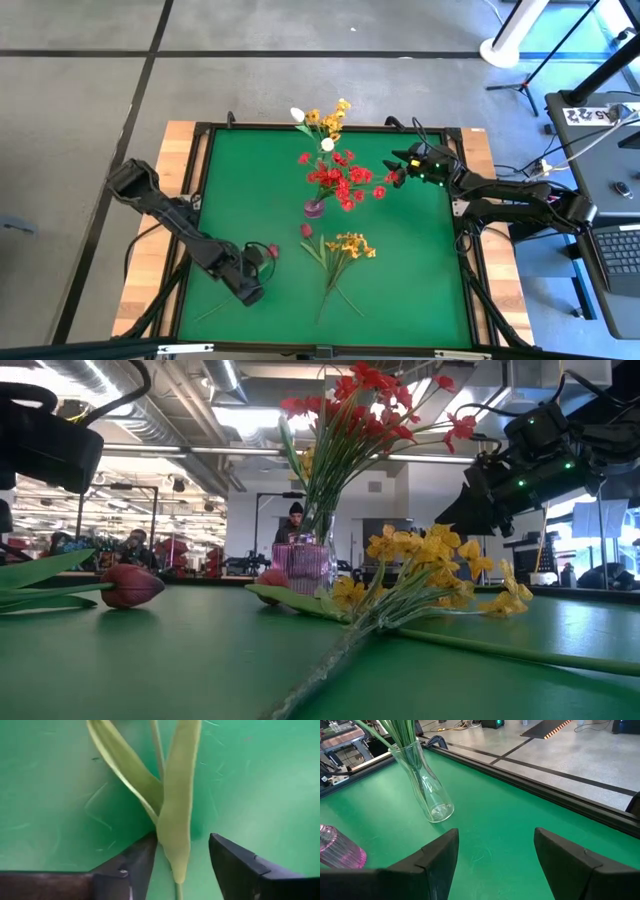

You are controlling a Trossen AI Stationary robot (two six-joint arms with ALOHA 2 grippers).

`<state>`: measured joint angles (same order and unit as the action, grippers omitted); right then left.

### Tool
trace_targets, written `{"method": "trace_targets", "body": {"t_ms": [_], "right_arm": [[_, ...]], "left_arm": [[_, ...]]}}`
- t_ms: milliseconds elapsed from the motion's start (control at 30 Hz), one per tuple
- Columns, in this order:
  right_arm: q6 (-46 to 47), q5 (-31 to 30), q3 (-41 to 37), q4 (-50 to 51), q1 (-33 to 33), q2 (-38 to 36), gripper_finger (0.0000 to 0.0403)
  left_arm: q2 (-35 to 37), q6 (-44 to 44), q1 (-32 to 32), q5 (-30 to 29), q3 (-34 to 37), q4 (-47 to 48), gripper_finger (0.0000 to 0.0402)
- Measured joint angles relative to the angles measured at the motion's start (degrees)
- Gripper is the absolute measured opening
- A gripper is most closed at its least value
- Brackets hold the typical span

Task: Sort flowers into vase by color
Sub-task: Put the left red tulip into the violet vase

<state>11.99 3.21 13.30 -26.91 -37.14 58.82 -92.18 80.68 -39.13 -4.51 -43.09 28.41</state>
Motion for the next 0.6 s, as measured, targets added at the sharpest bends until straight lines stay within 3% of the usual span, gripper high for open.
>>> {"method": "trace_targets", "body": {"t_ms": [100, 267, 367, 433, 600], "right_arm": [[0.1, 0.1, 0.0, 0.0, 0.0, 0.0, 0.0256], [0.2, 0.4, 0.0, 0.0, 0.0, 0.0, 0.0256], [0.2, 0.5, 0.0, 0.1, 0.0, 0.0, 0.0256], [0.2, 0.5, 0.0, 0.1, 0.0, 0.0, 0.0256], [0.2, 0.5, 0.0, 0.1, 0.0, 0.0, 0.0256]], "left_arm": [[0.5, -0.4, 1.2, 0.2, 0.1, 1.4, 0.0145], [0.4, -1.6, 3.6, 1.8, -0.4, 4.7, 0.0034], [0.2, -2.5, 4.7, 2.0, -1.6, 6.9, 0.0011], [0.0, -4.6, 5.4, -0.3, -3.8, 10.8, 0.0007], [0.6, -8.3, 6.6, -16.8, -14.5, 27.7, 0.0003]]}}
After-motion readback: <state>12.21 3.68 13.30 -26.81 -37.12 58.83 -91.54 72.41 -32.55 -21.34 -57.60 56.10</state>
